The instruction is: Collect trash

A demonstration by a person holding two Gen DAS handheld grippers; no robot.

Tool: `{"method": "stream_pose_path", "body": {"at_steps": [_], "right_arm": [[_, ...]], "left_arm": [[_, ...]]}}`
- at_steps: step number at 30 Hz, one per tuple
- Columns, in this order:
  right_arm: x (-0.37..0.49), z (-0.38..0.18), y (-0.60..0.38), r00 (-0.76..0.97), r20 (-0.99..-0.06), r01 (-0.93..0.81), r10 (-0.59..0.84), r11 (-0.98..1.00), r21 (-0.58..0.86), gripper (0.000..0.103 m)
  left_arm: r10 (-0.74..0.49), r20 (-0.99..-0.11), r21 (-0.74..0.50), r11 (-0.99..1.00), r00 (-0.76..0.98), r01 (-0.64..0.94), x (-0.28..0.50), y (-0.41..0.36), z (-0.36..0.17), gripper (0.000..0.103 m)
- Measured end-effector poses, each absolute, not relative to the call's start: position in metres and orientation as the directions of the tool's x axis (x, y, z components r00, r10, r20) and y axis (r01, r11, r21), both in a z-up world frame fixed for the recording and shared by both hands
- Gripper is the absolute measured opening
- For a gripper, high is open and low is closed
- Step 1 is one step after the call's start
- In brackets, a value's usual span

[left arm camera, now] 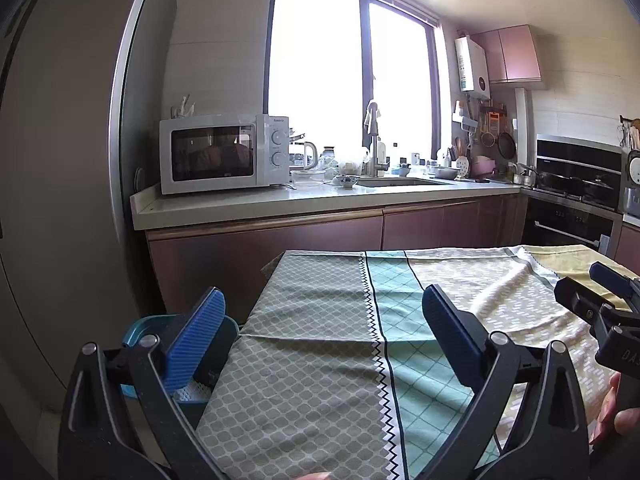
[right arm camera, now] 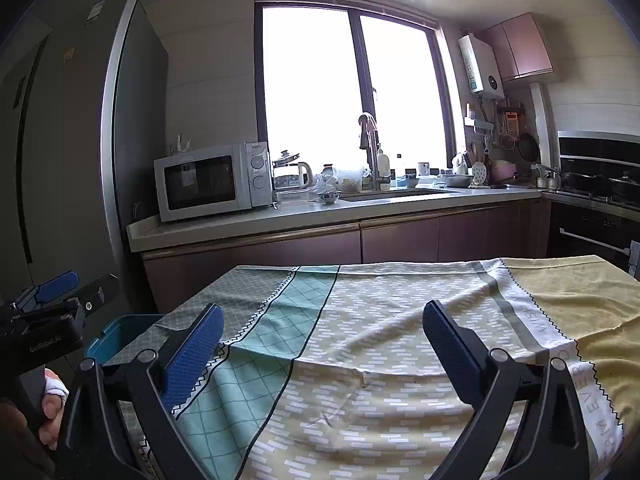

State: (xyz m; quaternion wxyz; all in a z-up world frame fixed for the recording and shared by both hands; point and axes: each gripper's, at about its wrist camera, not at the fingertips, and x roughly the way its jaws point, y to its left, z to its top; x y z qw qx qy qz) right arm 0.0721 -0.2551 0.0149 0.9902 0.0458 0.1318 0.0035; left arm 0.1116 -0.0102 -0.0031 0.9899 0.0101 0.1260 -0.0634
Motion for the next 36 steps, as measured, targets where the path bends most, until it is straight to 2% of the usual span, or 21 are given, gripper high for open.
{"method": "stream_pose_path", "body": {"at_steps": [36], "right_arm": [[0.061, 0.021, -0.266, 0.977, -0.21, 0.059, -0.039, 0.994, 0.088, 0.096]], "left_arm": [[-0.111, -0.219, 0.011, 0.993, 0.969, 0.117, 0.109, -0.025, -0.006, 0.097]]}}
